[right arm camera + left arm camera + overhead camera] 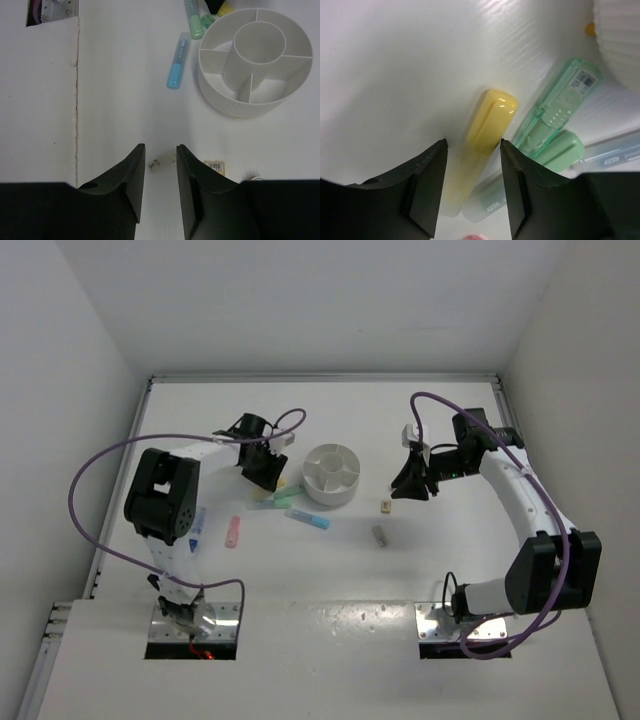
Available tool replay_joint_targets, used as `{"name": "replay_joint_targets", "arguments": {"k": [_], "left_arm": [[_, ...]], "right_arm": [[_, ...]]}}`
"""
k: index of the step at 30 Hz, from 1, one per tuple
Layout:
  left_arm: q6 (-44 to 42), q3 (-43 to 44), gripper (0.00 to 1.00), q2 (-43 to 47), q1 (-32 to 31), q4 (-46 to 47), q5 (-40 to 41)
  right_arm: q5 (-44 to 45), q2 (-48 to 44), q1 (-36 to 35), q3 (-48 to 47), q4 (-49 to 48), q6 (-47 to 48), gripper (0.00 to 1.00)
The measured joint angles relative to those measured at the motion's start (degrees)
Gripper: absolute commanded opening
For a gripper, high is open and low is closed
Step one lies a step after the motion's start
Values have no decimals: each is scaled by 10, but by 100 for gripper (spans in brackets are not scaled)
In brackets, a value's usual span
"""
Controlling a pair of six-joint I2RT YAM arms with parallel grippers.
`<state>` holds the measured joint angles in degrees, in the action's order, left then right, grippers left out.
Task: Sort the stationery into containers
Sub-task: Pick up the pen from the center of the board, then place the pen in the storage box.
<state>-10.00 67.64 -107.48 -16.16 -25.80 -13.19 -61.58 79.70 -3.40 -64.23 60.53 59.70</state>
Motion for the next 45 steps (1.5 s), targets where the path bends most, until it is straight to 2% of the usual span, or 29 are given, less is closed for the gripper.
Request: {"name": "replay_joint_targets", "arguments": {"k": [2, 6, 10, 13, 16, 20, 21, 22, 25, 29, 32, 36, 39, 41, 43, 45], "left_arm": [[1, 5, 44, -4, -5, 2, 14], [5, 6, 40, -6, -8, 4, 42], [10, 11, 29, -12, -13, 6, 66], [14, 20, 10, -18, -24, 5, 87], [18, 29, 0, -24, -33, 5, 104], [37, 32, 0, -22, -32, 1, 119], [42, 33, 0, -20, -30, -3, 122], [48, 34, 0, -15, -26, -4, 119], [75, 34, 0, 27, -12, -1, 94], [128, 30, 0, 142, -1, 73, 33], [190, 10, 0, 236, -3, 181, -16], [272, -4, 0, 281, -21, 291, -12], [330, -29, 0, 281, -71, 336, 63], [362, -48, 0, 277, -129, 345, 141], [380, -54, 0, 269, -197, 346, 238], [390, -48, 0, 250, -275, 358, 370]], "right_arm": [[0, 0, 0, 0, 0, 2, 33], [0, 0, 0, 0, 0, 3, 33], [0, 0, 0, 0, 2, 3, 33], [0, 0, 0, 0, 2, 3, 33], [0, 0, 0, 0, 3, 4, 33], [-2, 0, 0, 0, 8, 4, 31], [-2, 0, 0, 0, 10, 4, 26], [-2, 2, 0, 0, 13, 5, 15], [-6, 12, 0, -2, 20, 7, 0], [-13, 34, 0, -8, 28, 6, 0], [-15, 46, 0, -9, 17, -17, 0], [-15, 45, 0, -7, -36, -65, 0], [-13, 42, 0, 4, -76, -98, 0], [-10, 42, 0, 8, -93, -113, 0], [-7, 42, 0, 9, -103, -123, 0], [-5, 44, 0, 9, -111, -129, 0]]}}
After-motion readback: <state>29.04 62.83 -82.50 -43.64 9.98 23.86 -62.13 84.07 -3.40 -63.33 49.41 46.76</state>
